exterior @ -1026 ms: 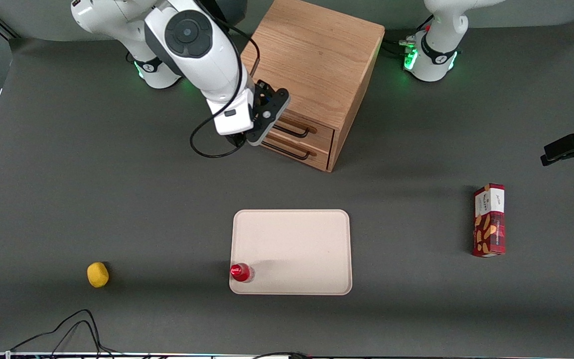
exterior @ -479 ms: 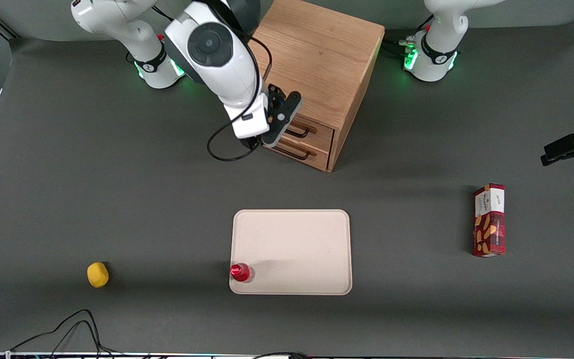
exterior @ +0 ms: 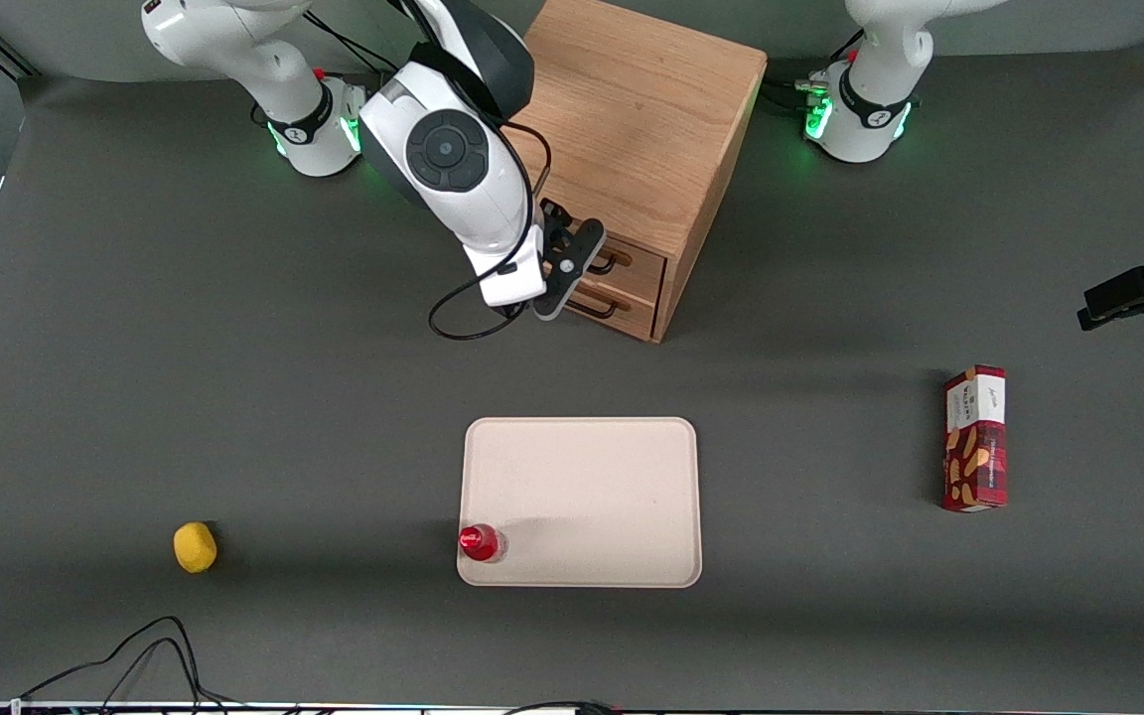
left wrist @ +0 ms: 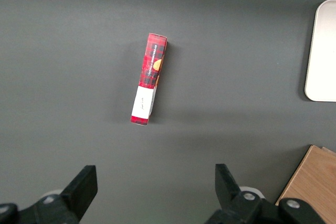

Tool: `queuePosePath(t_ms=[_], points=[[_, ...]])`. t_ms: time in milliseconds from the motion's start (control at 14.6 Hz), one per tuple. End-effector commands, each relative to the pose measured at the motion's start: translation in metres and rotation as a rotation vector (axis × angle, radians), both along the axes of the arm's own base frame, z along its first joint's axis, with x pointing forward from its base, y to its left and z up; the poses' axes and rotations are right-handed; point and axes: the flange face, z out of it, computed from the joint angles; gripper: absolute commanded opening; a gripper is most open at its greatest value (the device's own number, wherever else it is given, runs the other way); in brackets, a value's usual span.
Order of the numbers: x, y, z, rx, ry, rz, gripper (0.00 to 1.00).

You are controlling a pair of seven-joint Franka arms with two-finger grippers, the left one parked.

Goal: Open upper drawer
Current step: 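Hook the right gripper onto the upper drawer's black bar handle, then pull the handle with the right gripper, sliding the upper drawer outward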

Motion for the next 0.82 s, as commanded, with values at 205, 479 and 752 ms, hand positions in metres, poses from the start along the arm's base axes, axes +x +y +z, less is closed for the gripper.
queuePosePath(t_ms=[205, 479, 752], points=[[-0.002, -0.003, -0.025, -0.016, 0.014, 0.064, 1.00], [0.002, -0.006, -0.029, -0.016, 0.017, 0.070, 1.00], [0.012, -0.011, -0.036, -0.013, 0.017, 0.052, 1.00]])
